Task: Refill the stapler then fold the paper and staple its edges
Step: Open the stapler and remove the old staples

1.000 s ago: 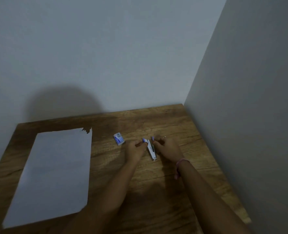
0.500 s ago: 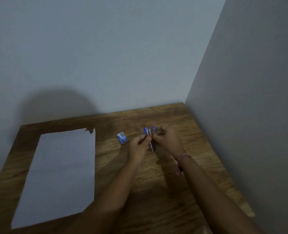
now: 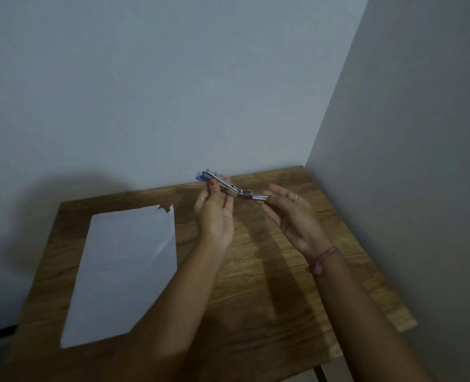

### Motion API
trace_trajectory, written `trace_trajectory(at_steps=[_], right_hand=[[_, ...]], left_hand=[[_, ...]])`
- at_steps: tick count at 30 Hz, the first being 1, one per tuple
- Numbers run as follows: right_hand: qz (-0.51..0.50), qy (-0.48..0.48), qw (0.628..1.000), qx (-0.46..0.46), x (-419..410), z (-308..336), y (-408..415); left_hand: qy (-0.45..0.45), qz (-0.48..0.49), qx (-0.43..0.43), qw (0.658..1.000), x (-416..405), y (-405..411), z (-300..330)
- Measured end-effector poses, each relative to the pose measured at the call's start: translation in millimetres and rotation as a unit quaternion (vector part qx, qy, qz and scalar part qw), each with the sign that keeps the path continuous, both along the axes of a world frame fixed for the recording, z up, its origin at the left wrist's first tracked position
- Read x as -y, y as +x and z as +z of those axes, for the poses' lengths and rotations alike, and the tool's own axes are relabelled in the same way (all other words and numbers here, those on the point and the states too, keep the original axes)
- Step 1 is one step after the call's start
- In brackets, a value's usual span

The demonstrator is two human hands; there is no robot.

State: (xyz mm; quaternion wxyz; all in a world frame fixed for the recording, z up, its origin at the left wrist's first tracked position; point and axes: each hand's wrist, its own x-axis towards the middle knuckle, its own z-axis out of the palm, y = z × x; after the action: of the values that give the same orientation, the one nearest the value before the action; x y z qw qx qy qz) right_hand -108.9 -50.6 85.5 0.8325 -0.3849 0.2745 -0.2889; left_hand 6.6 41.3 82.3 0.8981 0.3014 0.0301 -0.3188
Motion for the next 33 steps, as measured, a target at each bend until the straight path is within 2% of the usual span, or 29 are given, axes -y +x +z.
trace_trajectory(at_steps=[3,5,6,8,9,11,14,18,20,24,28,33], right_hand=[[0.026,0.078,0.995,0.052,-16,-8,-4],[0.039,0.068,0.996,0.041,-20,-12,-6],[0.043,0.027,0.999,0.008,-20,-11,-7],[0.031,-0.128,0.986,-0.100,-16,-4,-8],[0.013,-0.213,0.966,-0.146,-14,2,-7],[-0.009,-0.342,0.925,-0.168,-11,17,-3],[0.060,-0.446,0.882,-0.137,-17,39,9],[0.108,-0.523,0.828,-0.173,-29,52,28],[0.120,-0.536,0.815,-0.184,-29,54,30],[0.151,-0.513,0.826,-0.178,-24,60,26],[0.151,-0.551,0.793,-0.211,-26,65,30],[0.139,-0.565,0.783,-0.221,-30,67,35]], left_hand=[[-0.049,-0.012,-0.071,0.996,-8,-3,6],[-0.053,-0.007,-0.083,0.995,-14,-5,5],[-0.049,-0.005,-0.078,0.996,-17,-7,4],[-0.040,-0.011,-0.055,0.998,-23,-9,1],[-0.036,-0.017,-0.038,0.998,-26,-11,1],[-0.031,-0.029,-0.008,0.999,-30,-15,0],[-0.044,-0.042,0.019,0.998,-35,-24,1],[-0.019,-0.059,0.048,0.997,-37,-32,2],[-0.007,-0.066,0.048,0.997,-40,-33,3],[0.003,-0.093,0.056,0.994,-49,-31,4],[0.048,-0.107,0.111,0.987,-51,-26,8],[0.076,-0.097,0.133,0.983,-51,-20,10]])
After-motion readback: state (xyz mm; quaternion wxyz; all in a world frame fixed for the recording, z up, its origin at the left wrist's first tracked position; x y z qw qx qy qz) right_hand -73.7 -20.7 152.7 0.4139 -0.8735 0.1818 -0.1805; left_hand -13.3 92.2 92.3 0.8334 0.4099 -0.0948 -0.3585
